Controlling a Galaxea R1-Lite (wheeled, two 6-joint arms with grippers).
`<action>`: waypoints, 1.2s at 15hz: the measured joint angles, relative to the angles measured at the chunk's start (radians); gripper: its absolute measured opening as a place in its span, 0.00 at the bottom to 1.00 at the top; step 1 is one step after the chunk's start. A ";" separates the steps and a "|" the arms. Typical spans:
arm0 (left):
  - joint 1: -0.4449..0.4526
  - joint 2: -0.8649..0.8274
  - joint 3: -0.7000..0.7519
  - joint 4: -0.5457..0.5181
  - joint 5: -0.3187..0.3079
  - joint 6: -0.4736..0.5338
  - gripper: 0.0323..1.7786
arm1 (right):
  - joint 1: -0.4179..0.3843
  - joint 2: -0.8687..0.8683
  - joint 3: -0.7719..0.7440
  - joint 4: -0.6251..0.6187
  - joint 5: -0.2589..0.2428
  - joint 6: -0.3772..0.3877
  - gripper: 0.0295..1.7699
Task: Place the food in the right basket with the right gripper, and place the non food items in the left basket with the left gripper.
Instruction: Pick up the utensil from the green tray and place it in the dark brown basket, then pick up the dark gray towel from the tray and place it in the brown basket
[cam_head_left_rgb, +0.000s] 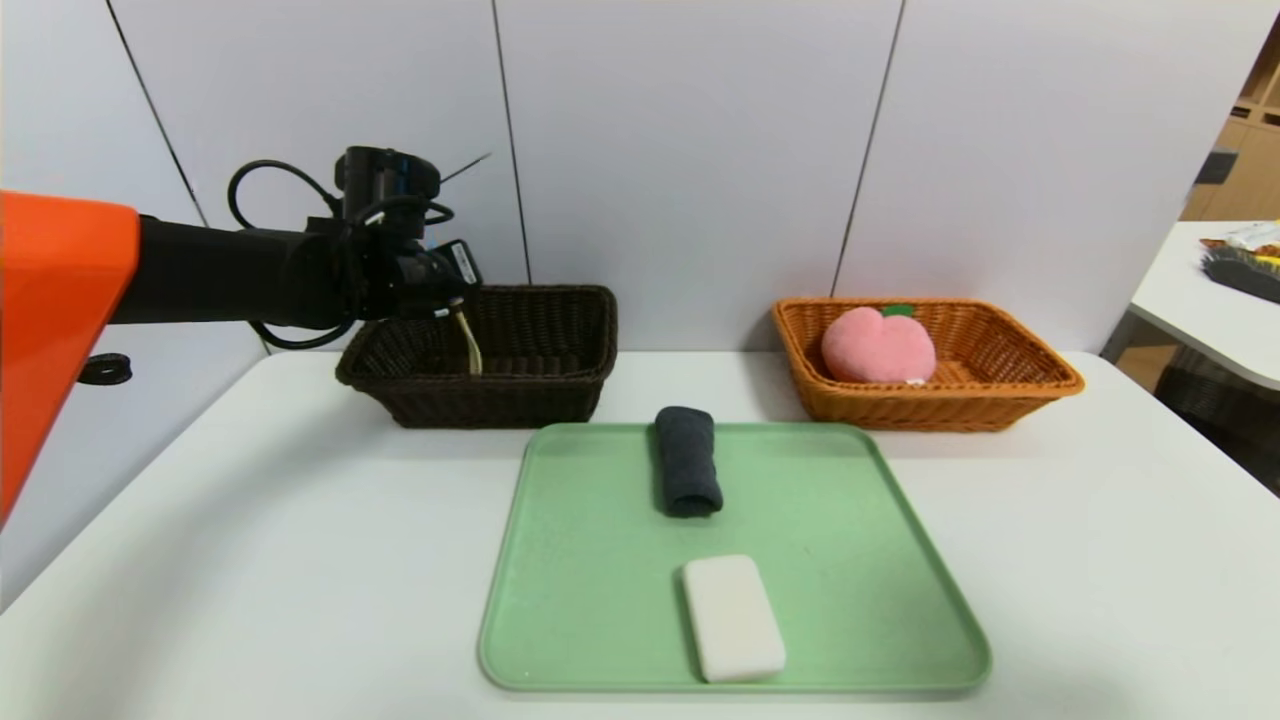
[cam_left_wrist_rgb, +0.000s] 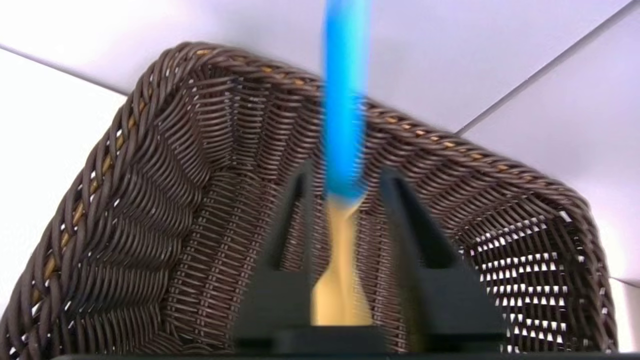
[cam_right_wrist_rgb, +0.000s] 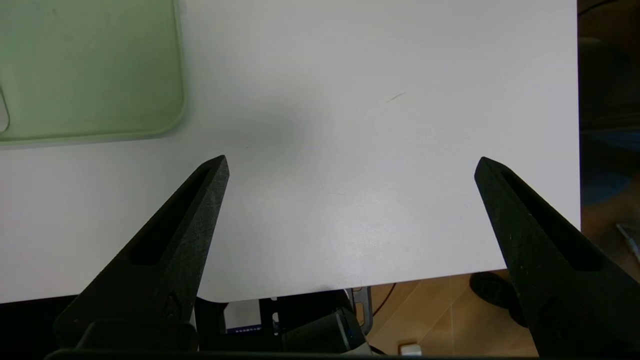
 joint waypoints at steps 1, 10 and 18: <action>0.001 0.003 0.001 0.000 0.000 0.000 0.41 | 0.000 -0.002 0.000 0.000 0.000 0.001 0.96; -0.047 -0.106 -0.019 0.080 -0.007 0.149 0.79 | -0.004 -0.009 0.004 0.000 0.001 0.005 0.96; -0.454 -0.244 -0.279 0.716 0.011 0.017 0.90 | -0.003 -0.024 0.004 0.000 0.001 0.006 0.96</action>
